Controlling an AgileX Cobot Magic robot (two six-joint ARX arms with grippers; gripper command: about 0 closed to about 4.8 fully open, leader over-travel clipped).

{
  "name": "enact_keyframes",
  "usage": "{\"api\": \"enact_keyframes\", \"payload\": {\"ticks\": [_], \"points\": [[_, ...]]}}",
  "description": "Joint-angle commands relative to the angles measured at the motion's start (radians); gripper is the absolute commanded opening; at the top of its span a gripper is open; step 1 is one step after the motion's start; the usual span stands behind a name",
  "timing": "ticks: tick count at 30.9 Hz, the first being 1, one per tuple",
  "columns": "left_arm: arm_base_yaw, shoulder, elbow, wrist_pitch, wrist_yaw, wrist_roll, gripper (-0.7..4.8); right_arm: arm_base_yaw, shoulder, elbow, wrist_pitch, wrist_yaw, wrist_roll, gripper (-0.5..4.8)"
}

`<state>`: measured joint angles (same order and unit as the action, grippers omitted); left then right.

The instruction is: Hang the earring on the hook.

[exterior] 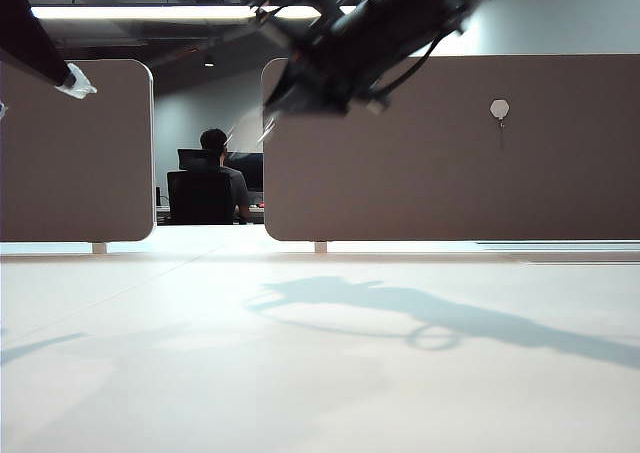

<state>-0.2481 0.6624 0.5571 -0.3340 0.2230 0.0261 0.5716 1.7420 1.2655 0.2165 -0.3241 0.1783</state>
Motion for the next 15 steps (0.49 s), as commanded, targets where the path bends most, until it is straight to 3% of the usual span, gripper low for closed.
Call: {"api": "enact_keyframes", "payload": {"ticks": [1, 9, 15], "points": [[0.000, 0.000, 0.003, 0.135, -0.002, 0.000, 4.79, -0.067, -0.054, 0.005, 0.100, -0.001, 0.024, -0.06], [0.000, 0.139, 0.014, 0.488, 0.003, -0.114, 4.79, -0.310, -0.087, 0.005, 0.274, -0.019, 0.118, -0.06], [-0.016, 0.431, 0.183, 0.566, 0.030, -0.112, 4.79, -0.510, -0.023, 0.053, 0.328, -0.019, 0.145, -0.06]]}}
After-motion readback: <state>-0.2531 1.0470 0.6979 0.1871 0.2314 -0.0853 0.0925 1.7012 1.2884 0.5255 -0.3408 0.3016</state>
